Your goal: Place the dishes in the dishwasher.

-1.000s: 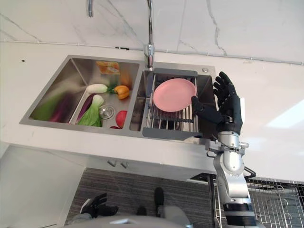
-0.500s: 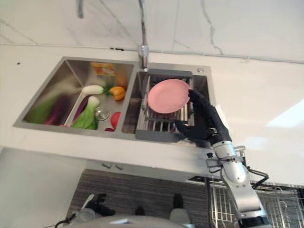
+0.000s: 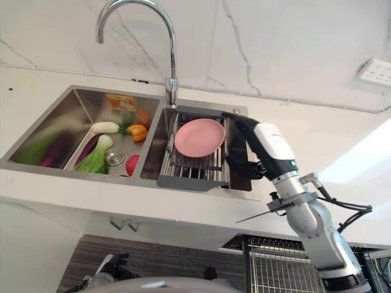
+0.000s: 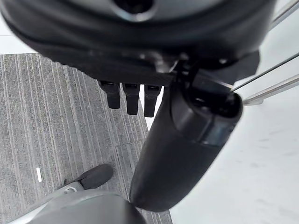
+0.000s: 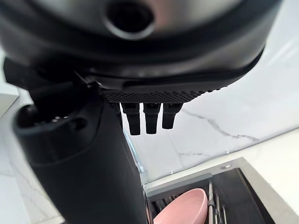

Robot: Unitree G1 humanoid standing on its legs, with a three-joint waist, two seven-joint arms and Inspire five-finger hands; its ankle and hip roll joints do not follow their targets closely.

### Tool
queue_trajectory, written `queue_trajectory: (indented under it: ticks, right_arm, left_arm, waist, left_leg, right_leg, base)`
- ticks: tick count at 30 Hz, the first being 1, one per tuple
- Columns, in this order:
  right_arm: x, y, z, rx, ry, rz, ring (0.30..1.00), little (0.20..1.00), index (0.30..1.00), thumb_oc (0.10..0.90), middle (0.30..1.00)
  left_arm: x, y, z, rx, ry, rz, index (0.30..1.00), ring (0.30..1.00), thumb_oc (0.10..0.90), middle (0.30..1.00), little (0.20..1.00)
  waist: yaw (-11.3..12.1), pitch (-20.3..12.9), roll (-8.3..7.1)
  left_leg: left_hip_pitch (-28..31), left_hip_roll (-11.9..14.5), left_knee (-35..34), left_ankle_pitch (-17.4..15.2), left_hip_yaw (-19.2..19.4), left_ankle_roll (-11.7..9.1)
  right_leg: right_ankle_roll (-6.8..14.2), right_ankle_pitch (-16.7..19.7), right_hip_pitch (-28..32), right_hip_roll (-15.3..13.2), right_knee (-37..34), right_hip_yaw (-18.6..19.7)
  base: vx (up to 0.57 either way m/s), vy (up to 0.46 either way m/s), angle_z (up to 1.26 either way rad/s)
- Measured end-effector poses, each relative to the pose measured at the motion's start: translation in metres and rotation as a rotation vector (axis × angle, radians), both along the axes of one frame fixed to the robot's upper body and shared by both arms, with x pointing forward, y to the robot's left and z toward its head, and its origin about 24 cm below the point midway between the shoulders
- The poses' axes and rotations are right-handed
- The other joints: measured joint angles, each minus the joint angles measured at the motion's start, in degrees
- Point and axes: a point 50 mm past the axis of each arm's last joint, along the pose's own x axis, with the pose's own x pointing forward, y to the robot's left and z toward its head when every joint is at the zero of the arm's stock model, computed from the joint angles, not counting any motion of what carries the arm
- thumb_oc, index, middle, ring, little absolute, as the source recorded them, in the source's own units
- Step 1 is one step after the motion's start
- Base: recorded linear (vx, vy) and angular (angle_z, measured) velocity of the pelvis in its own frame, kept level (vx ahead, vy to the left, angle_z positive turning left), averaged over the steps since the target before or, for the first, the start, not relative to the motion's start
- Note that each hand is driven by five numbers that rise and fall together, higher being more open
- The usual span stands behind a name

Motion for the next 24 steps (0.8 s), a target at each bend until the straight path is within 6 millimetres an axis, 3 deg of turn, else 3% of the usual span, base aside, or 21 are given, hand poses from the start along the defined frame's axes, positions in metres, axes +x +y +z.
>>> queue_trajectory:
  ticks: [7, 16, 24]
  right_arm:
    - [0.010, 0.002, -0.002, -0.231, -0.033, -0.006, 0.900, 0.900, 0.900, 0.800, 0.900]
    - [0.027, 0.005, -0.025, -0.381, 0.037, -0.017, 0.900, 0.900, 0.900, 0.800, 0.900]
    - [0.040, 0.012, -0.032, -0.461, 0.043, -0.022, 0.900, 0.900, 0.900, 0.800, 0.900]
  left_arm:
    - [-0.008, -0.006, -0.003, -0.018, 0.018, 0.006, 0.900, 0.900, 0.800, 0.900, 0.900]
    - [-0.008, -0.008, -0.003, -0.020, 0.021, 0.007, 0.900, 0.900, 0.800, 0.900, 0.900]
    - [-0.008, -0.008, -0.003, -0.021, 0.022, 0.008, 0.900, 0.900, 0.800, 0.900, 0.900]
  waist:
    - [0.20, -0.98, 2.06]
    - [1.24, -0.95, 2.41]
    - [3.03, -0.77, 2.55]
  left_leg:
    - [-0.09, 0.12, -0.03, -0.01, -0.35, -0.02]
    - [-0.55, 0.18, -0.10, 0.02, -0.65, -0.06]
    - [-0.76, 0.11, -0.01, 0.35, -1.77, -0.05]
  right_leg:
    - [0.01, 0.04, 0.19, 0.07, 0.00, -0.41]
    - [-0.03, 0.23, 0.12, 0.08, -0.02, -0.84]
    - [-0.09, 0.28, 0.08, 0.00, -0.01, -1.85]
  base:
    - [-0.01, 0.002, 0.03]
    - [-0.01, 0.001, 0.01]
    - [0.00, 0.000, 0.06]
